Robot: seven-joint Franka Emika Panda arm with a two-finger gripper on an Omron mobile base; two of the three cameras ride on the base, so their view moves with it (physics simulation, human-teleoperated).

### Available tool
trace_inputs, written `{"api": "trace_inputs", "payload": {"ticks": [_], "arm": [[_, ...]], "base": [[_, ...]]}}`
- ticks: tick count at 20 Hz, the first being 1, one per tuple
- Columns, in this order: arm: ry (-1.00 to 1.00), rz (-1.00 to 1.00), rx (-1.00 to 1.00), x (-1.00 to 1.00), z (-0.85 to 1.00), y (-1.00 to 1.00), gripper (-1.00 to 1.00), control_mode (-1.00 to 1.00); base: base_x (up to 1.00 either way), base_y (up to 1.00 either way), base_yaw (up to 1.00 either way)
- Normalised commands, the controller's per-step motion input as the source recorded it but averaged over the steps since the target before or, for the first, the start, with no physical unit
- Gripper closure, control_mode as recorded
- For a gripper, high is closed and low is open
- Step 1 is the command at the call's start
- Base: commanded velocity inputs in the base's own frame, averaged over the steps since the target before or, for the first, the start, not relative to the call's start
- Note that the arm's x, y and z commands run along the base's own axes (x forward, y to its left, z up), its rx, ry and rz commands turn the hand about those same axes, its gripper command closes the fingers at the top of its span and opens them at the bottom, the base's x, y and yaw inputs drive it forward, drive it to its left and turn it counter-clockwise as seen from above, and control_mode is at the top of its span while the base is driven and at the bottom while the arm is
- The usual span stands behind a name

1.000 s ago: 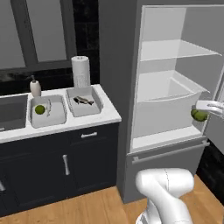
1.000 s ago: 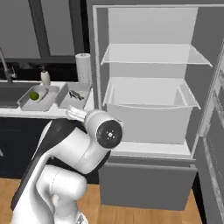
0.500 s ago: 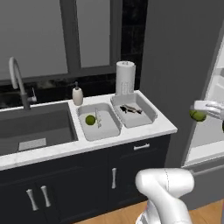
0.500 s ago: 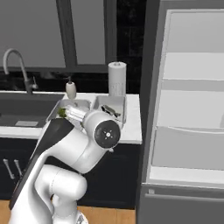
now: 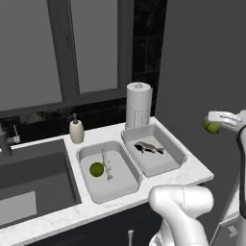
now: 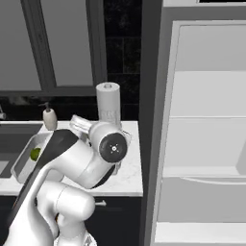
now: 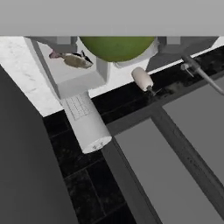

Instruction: Place one lime and one fish in each tupperware on the nearby counter, to pack two identical lunches.

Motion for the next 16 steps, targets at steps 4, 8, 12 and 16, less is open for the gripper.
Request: {"api": "trace_inputs", "payload": {"ticks": [4, 8, 12, 16], "arm": [[0.37, -0.01, -0.17, 1.00, -0.63, 0.49, 1.00, -1.00], [0.46, 0.00, -0.16, 1.00, -0.91, 1.00, 1.00, -1.00], [0.42, 0.00, -0.04, 1.00, -0.92, 0.71, 1.00, -1.00], [0.36, -0.01, -0.04, 1.00, -0.95, 0.58, 1.00, -1.00]], "base": [[0.00, 0.00, 0.00], [0.00, 0.00, 0.00], [0.00, 0.00, 0.00], [0.00, 0.00, 0.00]]}}
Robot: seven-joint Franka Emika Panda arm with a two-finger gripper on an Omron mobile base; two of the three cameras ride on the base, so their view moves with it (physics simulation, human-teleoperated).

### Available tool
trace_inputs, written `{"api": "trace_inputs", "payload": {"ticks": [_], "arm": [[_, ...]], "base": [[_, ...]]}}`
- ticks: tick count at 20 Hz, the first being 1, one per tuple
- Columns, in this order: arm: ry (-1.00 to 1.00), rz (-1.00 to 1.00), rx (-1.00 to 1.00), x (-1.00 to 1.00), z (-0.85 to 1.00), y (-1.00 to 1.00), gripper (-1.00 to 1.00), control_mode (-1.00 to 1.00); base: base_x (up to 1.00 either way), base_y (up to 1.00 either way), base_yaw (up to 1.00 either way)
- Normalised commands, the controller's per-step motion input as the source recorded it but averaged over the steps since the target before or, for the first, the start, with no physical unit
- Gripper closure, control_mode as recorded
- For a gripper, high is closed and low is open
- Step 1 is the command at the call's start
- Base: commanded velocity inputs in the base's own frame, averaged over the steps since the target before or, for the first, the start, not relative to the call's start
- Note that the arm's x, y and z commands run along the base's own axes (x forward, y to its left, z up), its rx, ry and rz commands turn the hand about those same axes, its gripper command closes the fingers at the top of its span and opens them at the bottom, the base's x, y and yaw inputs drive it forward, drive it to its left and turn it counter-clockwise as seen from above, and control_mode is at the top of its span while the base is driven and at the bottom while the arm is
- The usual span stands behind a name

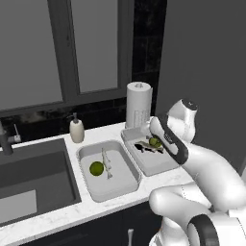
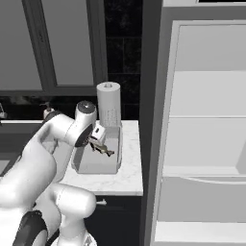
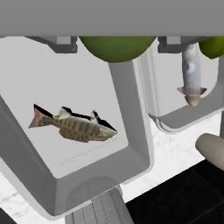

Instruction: Place one lime and one fish in each tupperware on the nearby counter, to pack two identical lunches.

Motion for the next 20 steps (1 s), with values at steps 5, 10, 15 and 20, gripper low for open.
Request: {"api": "trace_inputs", "payload": {"ticks": [5, 10, 15, 20], "arm": [[0.32, -0.01, -0.06, 0.98, -0.50, 0.11, 1.00, -1.00], [0.28, 0.00, -0.06, 0.79, -0.58, -0.41, 1.00, -1.00], [0.15, 0.00, -0.06, 0.60, -0.41, -0.18, -1.00, -1.00], [-0.01, -0.01, -0.06, -0.45, -0.17, 0.04, -1.00, -1.00]], "base": [[0.00, 0.00, 0.00], [0.00, 0.00, 0.00], [0.00, 0.00, 0.00], [0.00, 0.00, 0.00]]}}
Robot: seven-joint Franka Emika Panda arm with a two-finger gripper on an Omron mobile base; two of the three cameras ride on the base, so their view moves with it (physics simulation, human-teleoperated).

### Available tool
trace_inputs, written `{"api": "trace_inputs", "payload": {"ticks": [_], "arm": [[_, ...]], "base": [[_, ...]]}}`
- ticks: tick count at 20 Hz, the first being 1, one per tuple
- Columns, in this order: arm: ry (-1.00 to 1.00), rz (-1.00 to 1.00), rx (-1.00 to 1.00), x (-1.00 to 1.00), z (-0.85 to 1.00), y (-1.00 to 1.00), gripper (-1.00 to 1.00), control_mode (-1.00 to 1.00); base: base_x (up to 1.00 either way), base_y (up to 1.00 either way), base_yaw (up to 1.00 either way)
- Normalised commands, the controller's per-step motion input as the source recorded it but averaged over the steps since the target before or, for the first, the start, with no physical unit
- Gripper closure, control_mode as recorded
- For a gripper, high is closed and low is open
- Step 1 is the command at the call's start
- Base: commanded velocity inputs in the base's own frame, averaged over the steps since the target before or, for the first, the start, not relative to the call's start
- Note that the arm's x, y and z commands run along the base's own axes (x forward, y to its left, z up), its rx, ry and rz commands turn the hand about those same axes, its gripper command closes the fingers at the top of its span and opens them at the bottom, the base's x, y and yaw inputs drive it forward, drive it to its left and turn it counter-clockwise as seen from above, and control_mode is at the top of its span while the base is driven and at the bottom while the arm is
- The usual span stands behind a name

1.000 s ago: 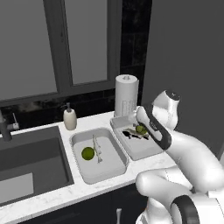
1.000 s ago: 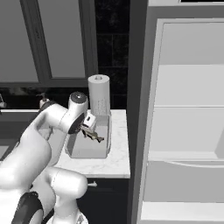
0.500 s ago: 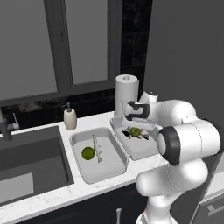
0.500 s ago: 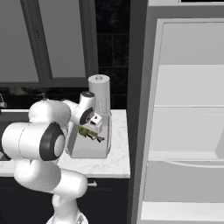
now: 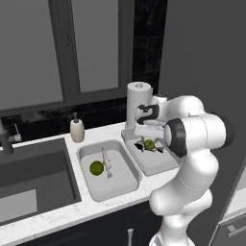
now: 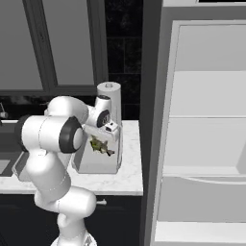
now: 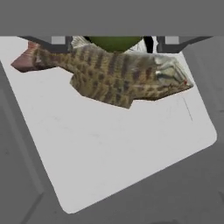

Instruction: Place one lime and one fish in each tupperware on the nearby counter, to pack two identical lunches.

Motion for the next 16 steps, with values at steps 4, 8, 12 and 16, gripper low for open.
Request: {"api": "trace_inputs", "payload": {"ticks": [4, 8, 12, 16], "arm": [[0.06, 0.00, -0.05, -0.42, -0.22, 0.01, -1.00, -1.00], [0.05, 0.00, -0.03, -0.54, -0.14, 0.01, -1.00, -1.00], [-0.05, -0.01, 0.02, -0.25, 0.49, 0.06, -1.00, -1.00], [-0.48, 0.00, 0.09, -1.00, 1.00, -0.07, -1.00, -1.00]], "base": [[0.00, 0.00, 0.00], [0.00, 0.00, 0.00], [0.00, 0.00, 0.00], [0.00, 0.00, 0.00]]}}
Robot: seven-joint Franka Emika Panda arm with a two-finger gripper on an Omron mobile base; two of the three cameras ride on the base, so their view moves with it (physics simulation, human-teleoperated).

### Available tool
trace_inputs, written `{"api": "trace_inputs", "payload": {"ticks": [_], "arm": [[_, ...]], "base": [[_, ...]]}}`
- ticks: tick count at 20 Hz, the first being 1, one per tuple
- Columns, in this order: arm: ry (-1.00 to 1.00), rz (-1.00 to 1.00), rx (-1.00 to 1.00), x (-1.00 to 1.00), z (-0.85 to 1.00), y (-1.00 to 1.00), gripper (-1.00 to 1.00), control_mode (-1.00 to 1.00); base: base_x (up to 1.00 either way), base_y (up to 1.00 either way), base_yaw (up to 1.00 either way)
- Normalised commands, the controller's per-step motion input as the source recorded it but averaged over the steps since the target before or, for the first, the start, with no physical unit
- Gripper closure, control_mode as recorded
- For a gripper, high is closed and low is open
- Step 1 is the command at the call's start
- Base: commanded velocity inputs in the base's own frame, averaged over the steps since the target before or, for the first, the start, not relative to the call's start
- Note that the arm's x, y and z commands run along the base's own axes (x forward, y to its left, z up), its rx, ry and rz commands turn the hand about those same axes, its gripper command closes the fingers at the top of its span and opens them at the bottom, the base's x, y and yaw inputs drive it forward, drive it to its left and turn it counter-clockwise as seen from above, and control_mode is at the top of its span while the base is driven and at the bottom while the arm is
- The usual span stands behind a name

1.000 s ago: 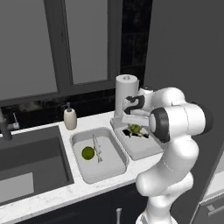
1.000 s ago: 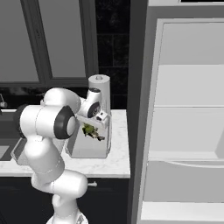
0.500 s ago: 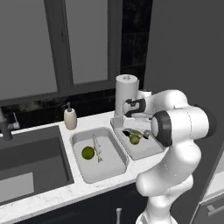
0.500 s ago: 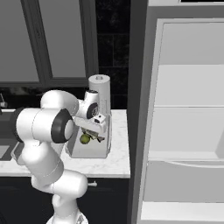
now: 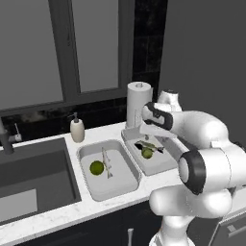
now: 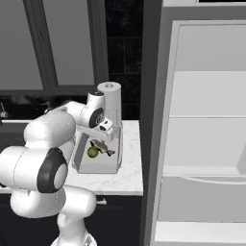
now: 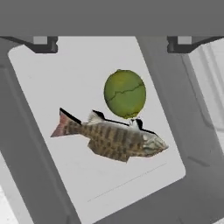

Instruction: Place one lime and one fish in each tupperware on the nearby counter, to pack two identical lunches.

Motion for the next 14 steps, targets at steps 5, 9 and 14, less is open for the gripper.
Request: {"api": "trace_inputs", "payload": {"ticks": [5, 9, 14], "arm": [[-0.56, 0.00, 0.04, -1.00, 1.00, -0.11, -1.00, -1.00], [-0.56, 0.00, 0.00, -1.00, 1.00, -0.09, -1.00, -1.00], [-0.55, 0.00, 0.00, -1.00, 1.00, -0.07, -1.00, -1.00]], "base": [[0.00, 0.00, 0.00], [0.00, 0.00, 0.00], [0.00, 0.00, 0.00]]}}
